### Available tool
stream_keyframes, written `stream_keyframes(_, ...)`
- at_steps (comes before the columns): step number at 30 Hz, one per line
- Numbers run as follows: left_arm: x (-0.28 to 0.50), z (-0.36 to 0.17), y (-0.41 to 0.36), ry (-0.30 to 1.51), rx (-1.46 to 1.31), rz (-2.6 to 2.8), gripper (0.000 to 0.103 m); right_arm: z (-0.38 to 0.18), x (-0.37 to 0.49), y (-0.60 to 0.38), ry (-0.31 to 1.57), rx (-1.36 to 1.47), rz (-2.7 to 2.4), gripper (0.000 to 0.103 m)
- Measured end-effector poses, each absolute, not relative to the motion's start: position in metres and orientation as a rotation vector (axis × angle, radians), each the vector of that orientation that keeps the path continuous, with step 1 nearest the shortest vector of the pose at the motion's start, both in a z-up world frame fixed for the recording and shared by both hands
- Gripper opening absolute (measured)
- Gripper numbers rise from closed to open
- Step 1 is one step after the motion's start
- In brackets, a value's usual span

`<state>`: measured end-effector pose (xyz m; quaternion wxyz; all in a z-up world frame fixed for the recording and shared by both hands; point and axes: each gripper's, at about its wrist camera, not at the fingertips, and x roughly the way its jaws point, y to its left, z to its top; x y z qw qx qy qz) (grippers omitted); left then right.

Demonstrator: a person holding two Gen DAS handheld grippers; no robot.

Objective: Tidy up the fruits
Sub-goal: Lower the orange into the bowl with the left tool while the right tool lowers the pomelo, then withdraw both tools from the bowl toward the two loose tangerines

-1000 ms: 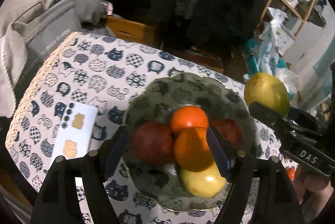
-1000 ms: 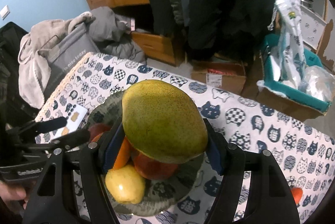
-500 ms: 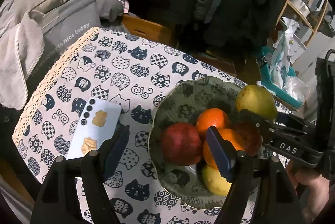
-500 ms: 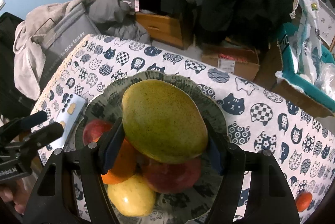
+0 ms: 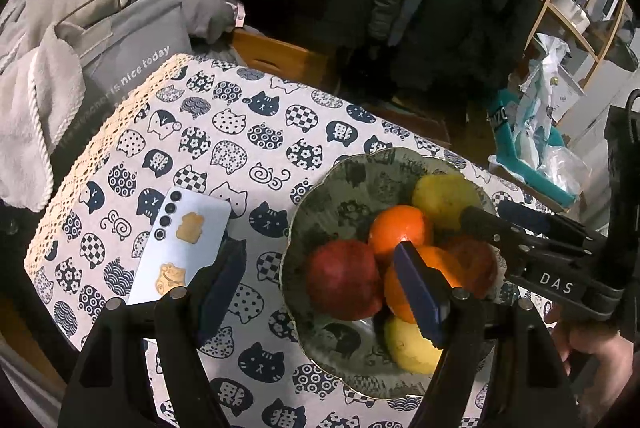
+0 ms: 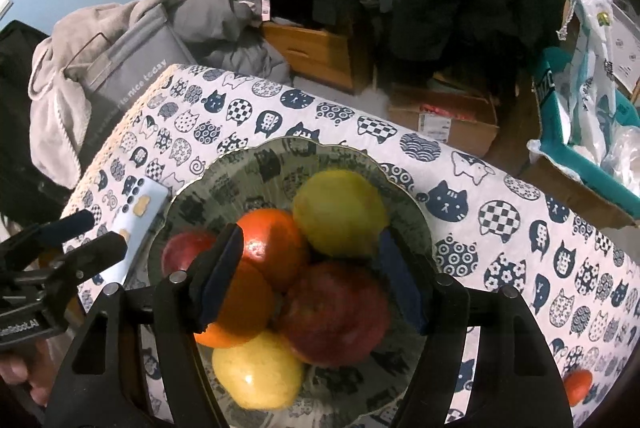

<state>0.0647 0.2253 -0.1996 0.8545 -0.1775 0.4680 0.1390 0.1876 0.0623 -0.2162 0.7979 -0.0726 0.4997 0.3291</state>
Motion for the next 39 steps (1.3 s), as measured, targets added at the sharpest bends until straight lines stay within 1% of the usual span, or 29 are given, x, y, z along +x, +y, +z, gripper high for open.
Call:
stream_keyframes(9,0.062,-0.184,0.216,0.955,-0.353,0.280,0.078,-0.186,0.173,0.050,0.982,-0.221,0.633,0.072)
stream_keyframes(28,0.037,-0.121,0.183,0.840,-0.255,0.239,0.078,-0.101,0.141,-0.003,0.822,-0.156,0.544,0.072)
stream_keyframes(30,0.034,-0.113,0.178,0.825,-0.251,0.228,0.078,-0.092,0.136,-0.008,0.806,-0.151,0.539,0.073)
stream_keyframes(32,0.032,-0.105,0.174,0.810,-0.252,0.216,0.081,-0.083,0.129,-0.015,0.786,-0.149,0.532,0.075)
stream_keyframes(36,0.026,-0.092,0.165,0.780,-0.239,0.198,0.081,-0.066,0.115,-0.028,0.745,-0.150,0.518,0.077)
stream_keyframes(39,0.023,-0.083,0.157,0.764,-0.224,0.184,0.083,-0.053,0.105,-0.042,0.717,-0.139,0.501,0.081)
